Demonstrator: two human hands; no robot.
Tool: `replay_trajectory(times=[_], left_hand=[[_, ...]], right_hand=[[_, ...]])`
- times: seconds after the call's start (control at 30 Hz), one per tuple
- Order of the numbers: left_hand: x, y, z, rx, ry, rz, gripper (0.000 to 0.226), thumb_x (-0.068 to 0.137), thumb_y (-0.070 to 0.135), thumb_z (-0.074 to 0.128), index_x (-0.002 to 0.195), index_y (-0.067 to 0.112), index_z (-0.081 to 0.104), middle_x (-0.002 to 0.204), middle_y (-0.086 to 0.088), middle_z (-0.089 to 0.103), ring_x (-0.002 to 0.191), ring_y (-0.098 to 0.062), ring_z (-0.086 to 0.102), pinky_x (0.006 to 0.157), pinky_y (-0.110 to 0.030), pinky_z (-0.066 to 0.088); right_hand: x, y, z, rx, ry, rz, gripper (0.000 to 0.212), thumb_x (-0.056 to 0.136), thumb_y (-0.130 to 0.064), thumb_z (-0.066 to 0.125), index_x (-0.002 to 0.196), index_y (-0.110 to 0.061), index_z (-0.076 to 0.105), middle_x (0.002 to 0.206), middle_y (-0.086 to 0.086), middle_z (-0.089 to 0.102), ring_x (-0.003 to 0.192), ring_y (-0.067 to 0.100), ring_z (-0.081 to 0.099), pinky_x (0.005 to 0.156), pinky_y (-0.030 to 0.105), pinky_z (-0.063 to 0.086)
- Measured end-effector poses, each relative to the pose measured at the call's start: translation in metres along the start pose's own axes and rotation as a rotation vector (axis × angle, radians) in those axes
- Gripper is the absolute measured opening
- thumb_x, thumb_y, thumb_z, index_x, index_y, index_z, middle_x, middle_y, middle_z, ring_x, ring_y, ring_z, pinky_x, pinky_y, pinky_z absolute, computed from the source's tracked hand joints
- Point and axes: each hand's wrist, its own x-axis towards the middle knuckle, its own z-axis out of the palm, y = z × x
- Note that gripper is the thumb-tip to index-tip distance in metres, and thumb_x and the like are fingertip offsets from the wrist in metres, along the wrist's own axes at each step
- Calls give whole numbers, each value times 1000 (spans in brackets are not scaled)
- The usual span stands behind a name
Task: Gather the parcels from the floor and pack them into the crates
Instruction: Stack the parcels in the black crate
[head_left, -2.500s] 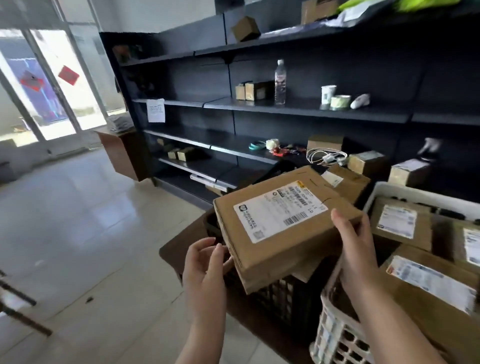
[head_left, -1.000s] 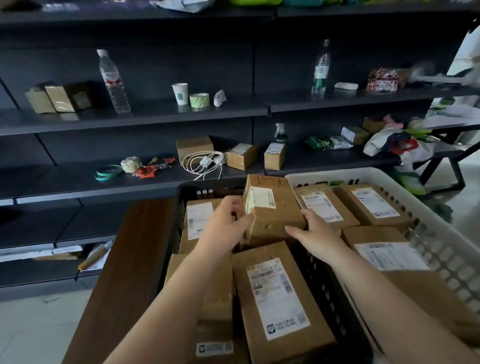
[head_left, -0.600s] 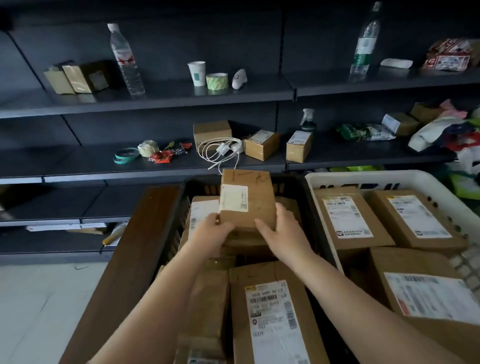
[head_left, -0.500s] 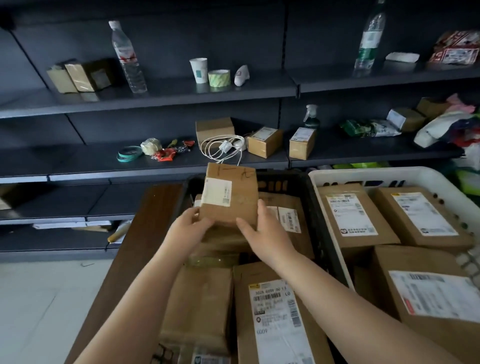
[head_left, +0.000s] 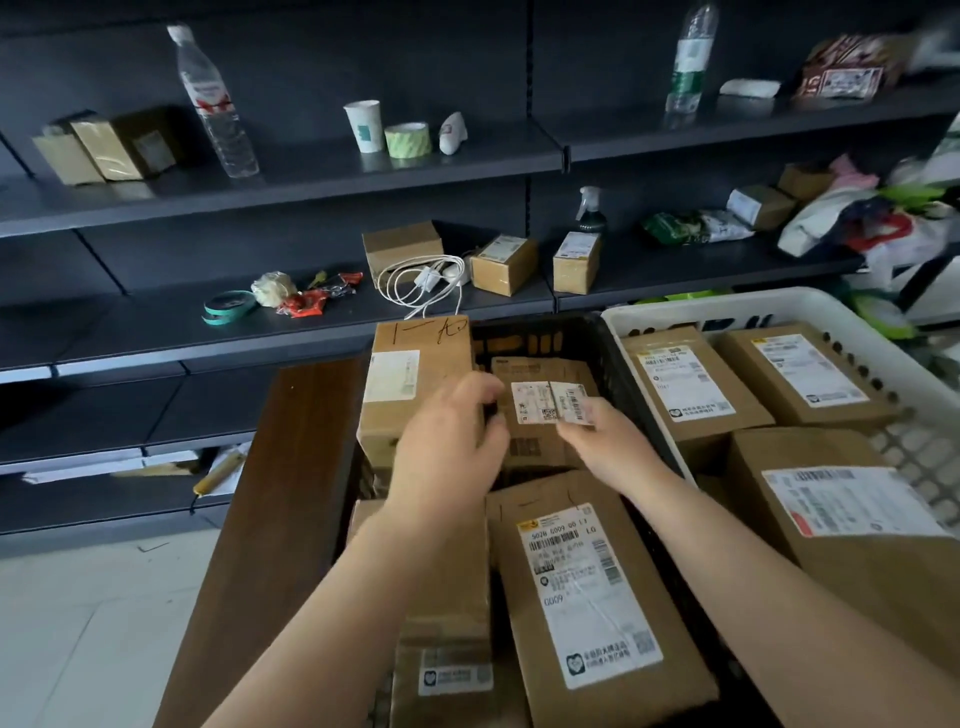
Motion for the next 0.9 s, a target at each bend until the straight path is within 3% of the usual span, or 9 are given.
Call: replay_trajectory(times=[0.07, 0.13, 0.23, 0.37, 0.47, 0.57, 0.63, 0.77, 0.9], left_hand=[[2, 8, 21, 66, -277, -57, 28, 90, 22, 49, 117, 24, 52, 113, 6, 59, 93, -10, 58, 70, -23, 50], [6, 9, 41, 150, -496, -216, 30, 90, 22, 46, 119, 17, 51, 115, -2, 59, 97, -20, 59, 78, -34, 53], [19, 7, 66, 157, -689, -397, 32, 89, 21, 44, 118, 7, 50, 118, -10, 58, 99, -23, 56, 82, -32, 48], [46, 1, 89, 196, -718, -498, 39, 94, 22, 44, 125, 0, 50, 129, -16, 54, 118, -30, 51, 95, -35, 42], [55, -6, 100, 134, -805, -523, 35, 97, 17, 38, 126, 1, 50, 132, -17, 51, 119, -30, 49, 96, -32, 40], [63, -10, 106, 28, -808, -613, 35, 97, 17, 38, 128, 3, 47, 134, -16, 49, 121, -28, 48, 97, -30, 39], [73, -13, 107, -75, -713, -741, 42, 95, 18, 46, 133, 1, 43, 138, -16, 46, 126, -29, 45, 100, -32, 37], [79, -19, 106, -294, -585, -927, 62, 93, 21, 51, 143, 3, 18, 146, -13, 33, 132, -28, 34, 103, -35, 32], [79, -25, 112, -227, -592, -850, 44, 95, 19, 46, 136, 5, 37, 139, -13, 45, 122, -26, 44, 91, -30, 37]], right_hand=[[0, 14, -5, 89, -16, 203, 49, 90, -35, 51, 133, -14, 42, 121, 4, 59, 102, 19, 58, 70, 27, 45], [-2, 22, -4, 295, -60, 409, 55, 90, -37, 53, 135, -10, 40, 114, 8, 62, 91, 19, 60, 66, 27, 46], [-2, 27, 0, 559, -83, 526, 33, 91, -33, 55, 115, -10, 60, 83, 8, 67, 72, 19, 63, 52, 24, 46], [7, 28, 5, 687, -11, 569, 18, 91, -26, 53, 90, -11, 64, 79, 15, 66, 68, 26, 61, 60, 30, 51], [9, 28, 10, 739, 35, 583, 17, 89, -25, 55, 80, -13, 63, 75, 16, 67, 68, 30, 63, 68, 36, 53], [7, 33, 16, 868, 90, 616, 18, 87, -29, 58, 86, -14, 66, 78, 16, 70, 73, 33, 67, 66, 37, 56], [7, 34, 18, 970, 102, 652, 19, 87, -34, 60, 85, -16, 67, 80, 15, 71, 73, 32, 68, 60, 34, 56], [10, 37, 18, 1111, 160, 685, 17, 88, -33, 59, 77, -19, 61, 77, 14, 66, 73, 30, 64, 69, 38, 55], [11, 48, 27, 1166, 186, 755, 20, 90, -26, 54, 99, -10, 62, 87, 17, 69, 76, 33, 65, 60, 35, 54]])
